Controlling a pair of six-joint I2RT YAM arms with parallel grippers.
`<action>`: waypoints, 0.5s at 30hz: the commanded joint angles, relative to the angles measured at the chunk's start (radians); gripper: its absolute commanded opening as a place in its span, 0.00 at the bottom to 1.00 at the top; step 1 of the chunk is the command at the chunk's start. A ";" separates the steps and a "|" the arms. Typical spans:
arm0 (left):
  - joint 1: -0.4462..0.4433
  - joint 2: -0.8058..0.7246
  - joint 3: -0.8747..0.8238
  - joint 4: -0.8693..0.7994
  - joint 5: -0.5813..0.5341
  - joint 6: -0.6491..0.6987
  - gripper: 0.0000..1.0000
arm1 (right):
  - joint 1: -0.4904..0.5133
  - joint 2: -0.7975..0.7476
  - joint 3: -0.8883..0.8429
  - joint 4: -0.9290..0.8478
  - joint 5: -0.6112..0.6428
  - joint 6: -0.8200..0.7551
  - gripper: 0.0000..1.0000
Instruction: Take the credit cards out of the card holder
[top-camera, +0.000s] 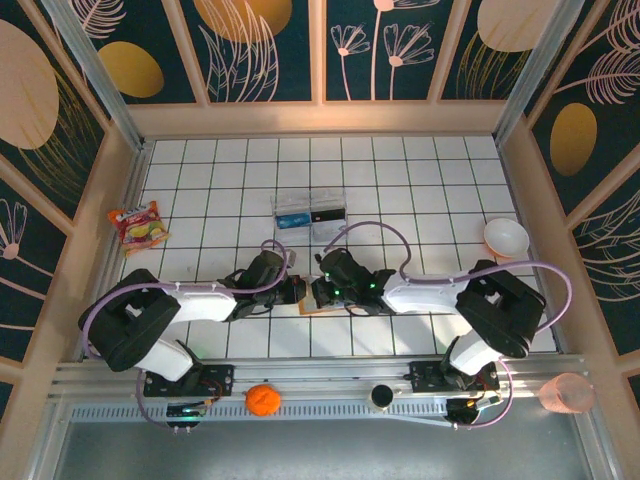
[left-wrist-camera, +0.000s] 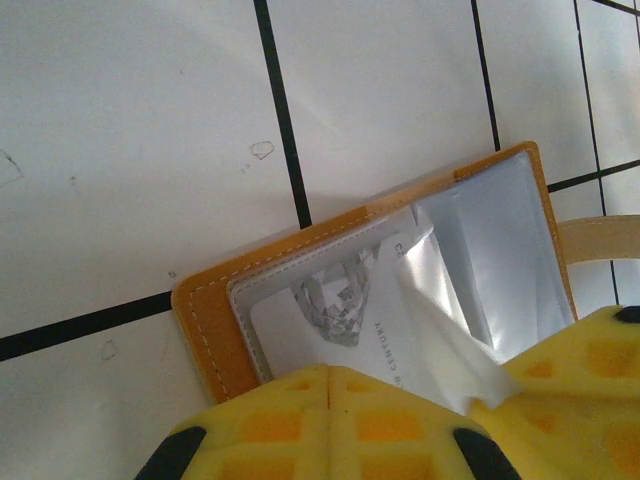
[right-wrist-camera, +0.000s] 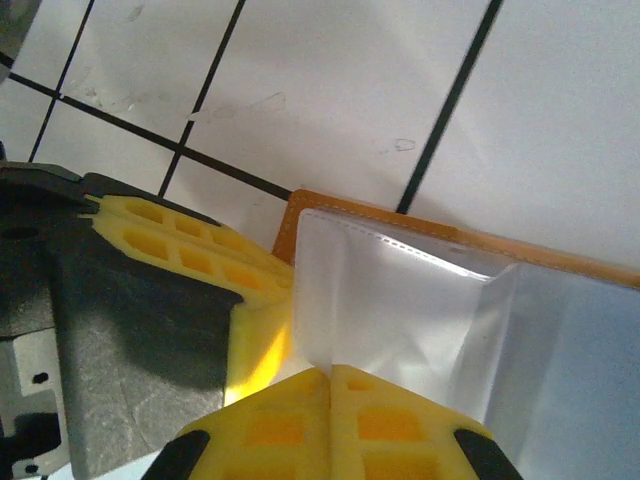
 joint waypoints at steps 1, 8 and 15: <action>-0.005 0.015 0.011 -0.039 0.017 0.017 0.00 | -0.019 -0.060 -0.036 -0.042 0.075 0.044 0.00; -0.005 0.011 0.035 -0.052 0.014 0.052 0.00 | -0.029 -0.138 -0.069 -0.178 0.234 0.133 0.18; -0.006 0.020 0.067 -0.076 0.025 0.088 0.00 | -0.076 -0.184 -0.069 -0.343 0.337 0.213 0.33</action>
